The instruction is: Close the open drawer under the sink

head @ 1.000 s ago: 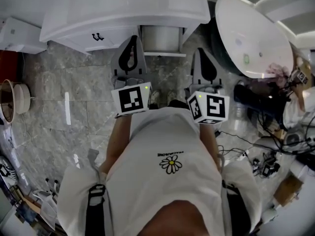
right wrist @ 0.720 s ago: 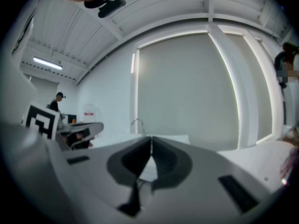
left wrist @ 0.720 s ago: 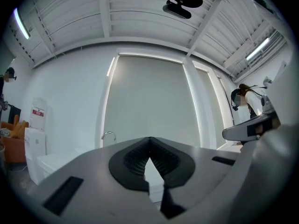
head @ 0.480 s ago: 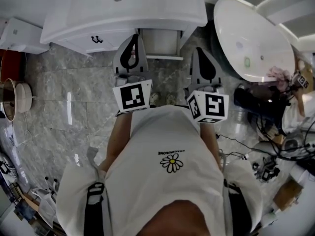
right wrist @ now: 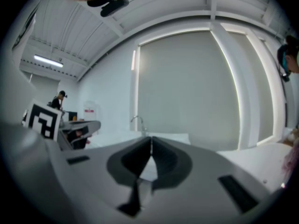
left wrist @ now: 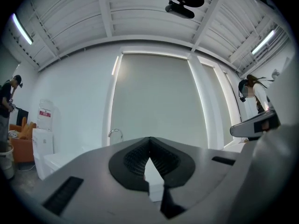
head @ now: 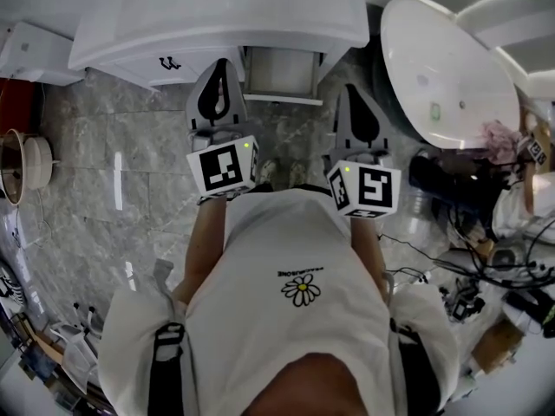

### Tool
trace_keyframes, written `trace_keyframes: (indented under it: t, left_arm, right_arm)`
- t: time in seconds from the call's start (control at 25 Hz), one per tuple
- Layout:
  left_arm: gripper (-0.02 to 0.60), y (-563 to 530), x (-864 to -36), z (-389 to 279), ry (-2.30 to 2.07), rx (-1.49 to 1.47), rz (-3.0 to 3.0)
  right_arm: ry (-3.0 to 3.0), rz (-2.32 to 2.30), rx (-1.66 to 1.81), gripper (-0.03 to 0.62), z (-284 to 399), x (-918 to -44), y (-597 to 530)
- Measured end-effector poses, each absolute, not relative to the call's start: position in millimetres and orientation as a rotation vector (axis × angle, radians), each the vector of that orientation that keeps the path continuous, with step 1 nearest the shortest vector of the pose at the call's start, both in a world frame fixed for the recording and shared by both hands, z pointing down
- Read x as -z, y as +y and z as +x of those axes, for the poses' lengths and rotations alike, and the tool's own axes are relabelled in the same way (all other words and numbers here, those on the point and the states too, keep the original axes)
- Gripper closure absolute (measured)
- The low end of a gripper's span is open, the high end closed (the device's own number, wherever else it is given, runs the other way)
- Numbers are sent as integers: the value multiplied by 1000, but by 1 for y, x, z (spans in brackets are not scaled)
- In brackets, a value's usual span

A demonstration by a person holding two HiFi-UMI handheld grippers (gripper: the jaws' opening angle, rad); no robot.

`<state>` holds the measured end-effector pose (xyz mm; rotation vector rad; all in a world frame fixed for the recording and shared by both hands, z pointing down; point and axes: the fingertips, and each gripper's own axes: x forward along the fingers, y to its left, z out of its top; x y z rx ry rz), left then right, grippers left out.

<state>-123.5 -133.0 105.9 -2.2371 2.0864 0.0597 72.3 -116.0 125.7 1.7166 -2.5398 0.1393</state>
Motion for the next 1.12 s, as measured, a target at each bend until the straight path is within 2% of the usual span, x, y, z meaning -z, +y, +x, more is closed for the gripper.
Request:
trace_keyframes:
  t: [0.52, 0.84, 1.12]
  left_arm:
    - [561, -177, -135, -123, 2088, 25, -2267]
    - [561, -202, -285, -132, 2172, 185, -2315]
    - [561, -182, -399, -123, 2256, 201, -2370]
  right_arm:
    - [-2608, 1679, -182, 565, 61, -147, -165]
    - [-2492, 1611, -281, 565, 44, -290, -194]
    - [-2477, 1551, -313, 565, 30, -394, -185]
